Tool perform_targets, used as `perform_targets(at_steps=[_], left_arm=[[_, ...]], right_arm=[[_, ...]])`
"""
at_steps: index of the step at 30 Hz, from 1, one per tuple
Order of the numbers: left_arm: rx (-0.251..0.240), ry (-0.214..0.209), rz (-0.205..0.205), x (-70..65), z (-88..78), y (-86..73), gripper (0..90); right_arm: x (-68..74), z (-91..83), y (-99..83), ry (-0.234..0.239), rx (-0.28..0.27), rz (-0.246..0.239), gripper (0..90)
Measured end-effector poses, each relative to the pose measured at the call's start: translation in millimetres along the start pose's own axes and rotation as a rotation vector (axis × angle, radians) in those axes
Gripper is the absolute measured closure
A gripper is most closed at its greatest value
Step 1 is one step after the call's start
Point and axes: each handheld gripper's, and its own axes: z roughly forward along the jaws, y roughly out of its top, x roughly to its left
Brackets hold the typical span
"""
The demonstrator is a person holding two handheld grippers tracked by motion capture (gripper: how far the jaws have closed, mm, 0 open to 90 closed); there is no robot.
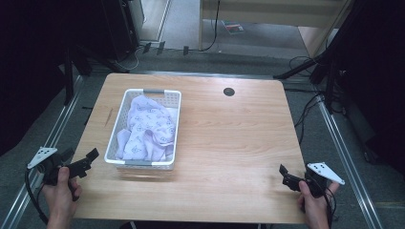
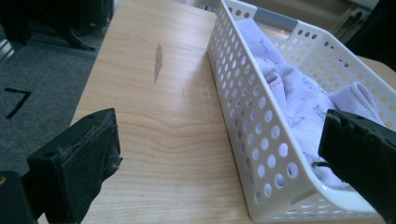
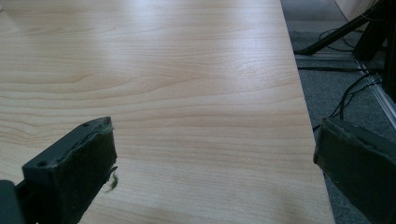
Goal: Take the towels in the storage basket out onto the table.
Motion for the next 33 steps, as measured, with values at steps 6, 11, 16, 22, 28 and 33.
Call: perform_targets(at_steps=[6, 11, 16, 22, 28, 33], left_arm=[[0.081, -0.002, 0.022, -11.0, 5.2, 14.1, 0.0], [0.175, 0.003, 0.059, -20.7, 11.3, 28.8, 0.0], [0.292, 0.013, 0.153, -43.7, 22.0, 51.8, 0.0], [0.345, 0.017, 0.199, -63.2, 30.8, 70.2, 0.0], [0.394, 0.007, 0.237, -77.0, 43.2, 87.0, 0.0], [0.444, 0.004, 0.271, -86.6, 54.3, 92.9, 0.0]], right_arm=[[0.7, 0.3, -0.1, -0.005, 0.004, -0.002, 0.0], [0.9, 0.3, -0.2, -0.007, 0.005, -0.003, 0.0], [0.9, 0.1, -0.3, -0.006, 0.006, -0.005, 0.0], [1.3, 0.1, -0.4, -0.002, 0.007, -0.007, 0.0], [1.1, 0.0, -0.5, -0.002, 0.008, -0.008, 0.0], [1.0, 0.2, -0.6, -0.001, 0.006, -0.010, 0.0]])
